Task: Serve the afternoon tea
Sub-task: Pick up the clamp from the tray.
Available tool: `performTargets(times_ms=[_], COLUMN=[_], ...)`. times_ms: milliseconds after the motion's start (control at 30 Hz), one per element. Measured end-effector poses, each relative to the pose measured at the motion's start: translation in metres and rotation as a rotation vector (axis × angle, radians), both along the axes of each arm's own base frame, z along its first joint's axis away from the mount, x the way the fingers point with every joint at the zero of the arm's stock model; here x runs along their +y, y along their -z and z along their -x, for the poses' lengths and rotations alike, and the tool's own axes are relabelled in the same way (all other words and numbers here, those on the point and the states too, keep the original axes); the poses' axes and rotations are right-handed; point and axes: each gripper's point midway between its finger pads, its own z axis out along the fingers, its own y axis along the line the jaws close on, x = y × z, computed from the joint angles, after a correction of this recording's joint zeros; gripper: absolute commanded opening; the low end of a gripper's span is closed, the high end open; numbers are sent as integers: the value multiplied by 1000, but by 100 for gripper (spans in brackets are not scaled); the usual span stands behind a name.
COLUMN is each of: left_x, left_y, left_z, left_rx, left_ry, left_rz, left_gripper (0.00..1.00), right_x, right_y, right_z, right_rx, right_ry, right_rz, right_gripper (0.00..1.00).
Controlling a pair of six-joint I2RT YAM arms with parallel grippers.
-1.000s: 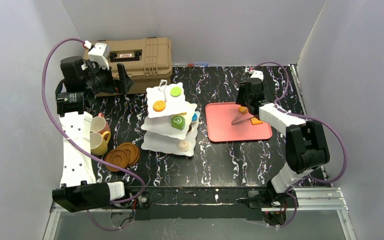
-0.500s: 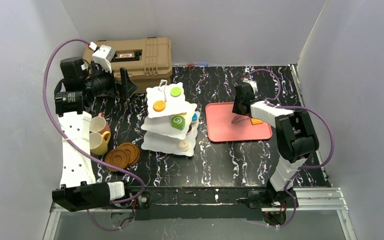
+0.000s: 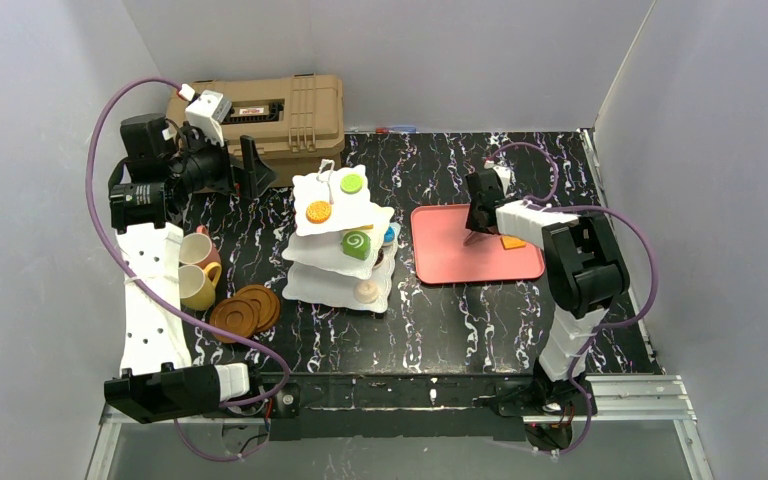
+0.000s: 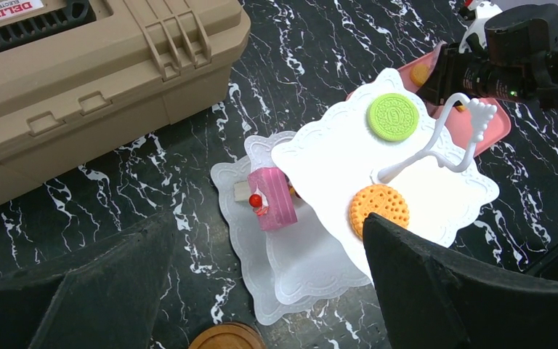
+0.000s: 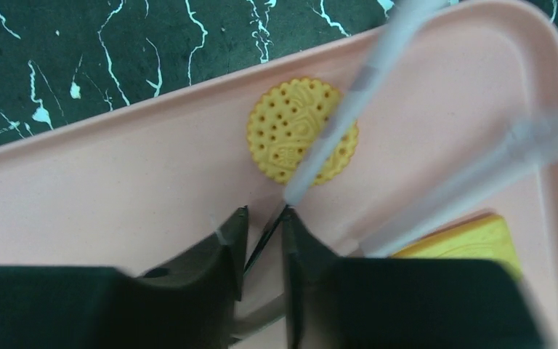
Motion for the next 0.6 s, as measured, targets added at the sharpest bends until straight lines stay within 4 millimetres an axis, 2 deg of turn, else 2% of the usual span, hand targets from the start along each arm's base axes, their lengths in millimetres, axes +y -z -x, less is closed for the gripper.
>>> performTargets(times_ms=[67,100,233,333,433,600], left_x=[0,-1,-3,-8,-16,-42], left_y=[0,0,-3,-11,-16,-23], left_z=[0,0,1,4,7,19], left_rx=[0,0,-6,-25,-39,-73], left_ry=[2,3,15,45,93,228], left_rz=[1,3,11,25,49,66], left_gripper=[98,98,97,97,98,98], right_x=[0,0,4,6,13,29], right_y=[0,-1,-7,-20,-48,-112], right_z=[0,0,2,7,14,34], right_rx=[-3,-3,-10,-22,-66,-169], right_ry=[7,5,-2,-17,-44,-111], right_rz=[1,4,5,18,26,-10], right_gripper=[6,1,1,1,1,1])
